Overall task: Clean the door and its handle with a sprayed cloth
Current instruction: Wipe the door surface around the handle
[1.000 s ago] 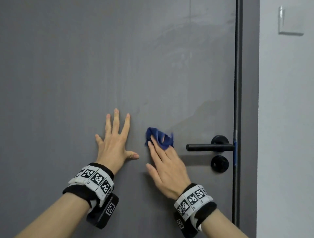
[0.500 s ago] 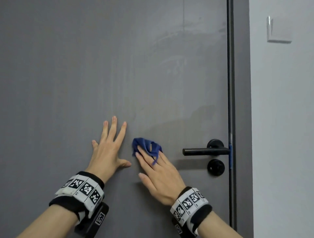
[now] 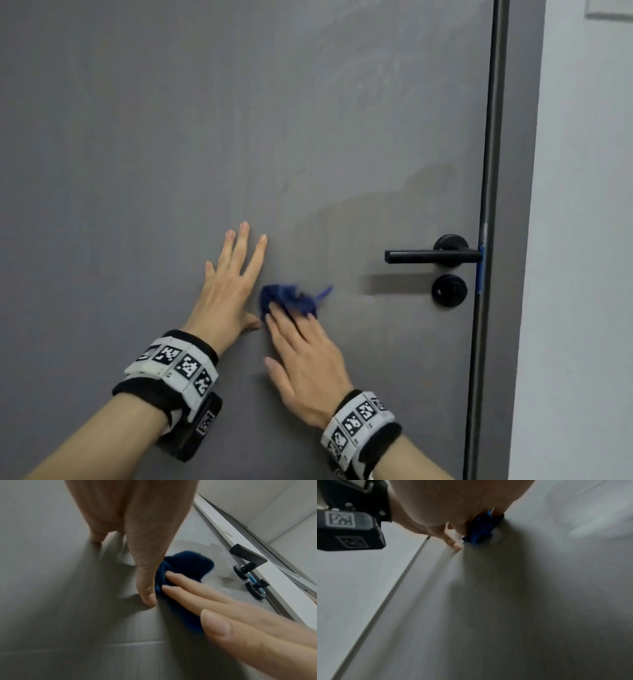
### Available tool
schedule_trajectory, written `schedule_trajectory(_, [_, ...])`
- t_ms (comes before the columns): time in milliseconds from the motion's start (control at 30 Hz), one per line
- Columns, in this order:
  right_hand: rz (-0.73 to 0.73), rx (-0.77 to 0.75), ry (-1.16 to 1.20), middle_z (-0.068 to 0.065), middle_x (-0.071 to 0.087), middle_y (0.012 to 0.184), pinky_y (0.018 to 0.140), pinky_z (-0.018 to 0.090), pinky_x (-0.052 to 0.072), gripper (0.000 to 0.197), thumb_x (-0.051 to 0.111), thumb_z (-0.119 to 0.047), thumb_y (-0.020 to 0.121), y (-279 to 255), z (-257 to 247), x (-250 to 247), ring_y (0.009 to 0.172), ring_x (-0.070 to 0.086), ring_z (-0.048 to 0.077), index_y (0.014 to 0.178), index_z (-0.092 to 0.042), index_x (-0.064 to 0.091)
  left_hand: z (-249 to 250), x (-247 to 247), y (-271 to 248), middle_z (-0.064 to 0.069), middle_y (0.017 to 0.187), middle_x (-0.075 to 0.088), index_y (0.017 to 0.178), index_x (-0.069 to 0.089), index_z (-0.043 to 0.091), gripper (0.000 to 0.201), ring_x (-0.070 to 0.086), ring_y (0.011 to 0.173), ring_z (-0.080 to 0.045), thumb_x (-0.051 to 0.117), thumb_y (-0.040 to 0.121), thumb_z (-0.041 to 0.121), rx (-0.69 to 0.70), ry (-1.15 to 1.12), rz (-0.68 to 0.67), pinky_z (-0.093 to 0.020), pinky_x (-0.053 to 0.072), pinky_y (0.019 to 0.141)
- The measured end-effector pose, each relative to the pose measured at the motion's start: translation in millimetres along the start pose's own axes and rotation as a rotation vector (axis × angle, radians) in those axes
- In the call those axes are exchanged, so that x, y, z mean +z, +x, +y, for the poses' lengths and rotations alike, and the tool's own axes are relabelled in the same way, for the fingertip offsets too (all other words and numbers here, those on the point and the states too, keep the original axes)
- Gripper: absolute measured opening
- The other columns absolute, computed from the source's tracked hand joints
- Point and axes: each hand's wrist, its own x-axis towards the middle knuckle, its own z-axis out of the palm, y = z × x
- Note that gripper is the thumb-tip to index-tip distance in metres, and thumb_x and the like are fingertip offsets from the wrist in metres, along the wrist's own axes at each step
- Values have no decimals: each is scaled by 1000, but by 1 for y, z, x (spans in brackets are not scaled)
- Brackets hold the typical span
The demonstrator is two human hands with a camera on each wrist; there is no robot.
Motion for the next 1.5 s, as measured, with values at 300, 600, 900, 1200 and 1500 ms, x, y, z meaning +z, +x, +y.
schedule_trajectory(300, [137,462,3,-7,-4,169,126,38,16,63,23,-45,103,-84,113,-48,155,-5,9,161,-23,10,49,22,-2,-7,158,-39,156,-19,27,150,-31,149,-26,93,57,45,-5,102,22,-72,14,112])
schedule_trajectory(600, [-10,121,49,0,17,167,125,39,18,60,31,-40,105,-57,43,-6,155,11,17,158,-13,23,40,35,-22,1,160,-38,156,-19,27,151,-28,150,-22,94,56,40,11,145,-10,-68,20,115])
schedule_trajectory(900, [120,581,144,-15,-14,165,127,34,4,63,18,-45,103,-151,143,-38,153,-11,2,160,-22,5,59,53,-31,-6,165,-24,158,-9,26,149,-18,154,-25,95,52,42,-5,157,50,-71,23,112])
schedule_trajectory(1200, [8,214,167,-4,8,168,124,27,4,63,28,-41,103,-92,39,15,155,3,15,159,-14,21,18,67,-65,-1,166,-19,159,-3,27,143,-11,155,-22,94,56,40,-56,160,63,-67,29,112])
schedule_trajectory(1500, [-273,-227,-47,2,38,159,119,42,32,52,40,-33,103,-174,37,66,149,27,22,150,-11,43,7,101,-108,-4,166,-21,158,-8,24,138,-10,155,-27,91,63,41,-55,154,-3,-61,31,114])
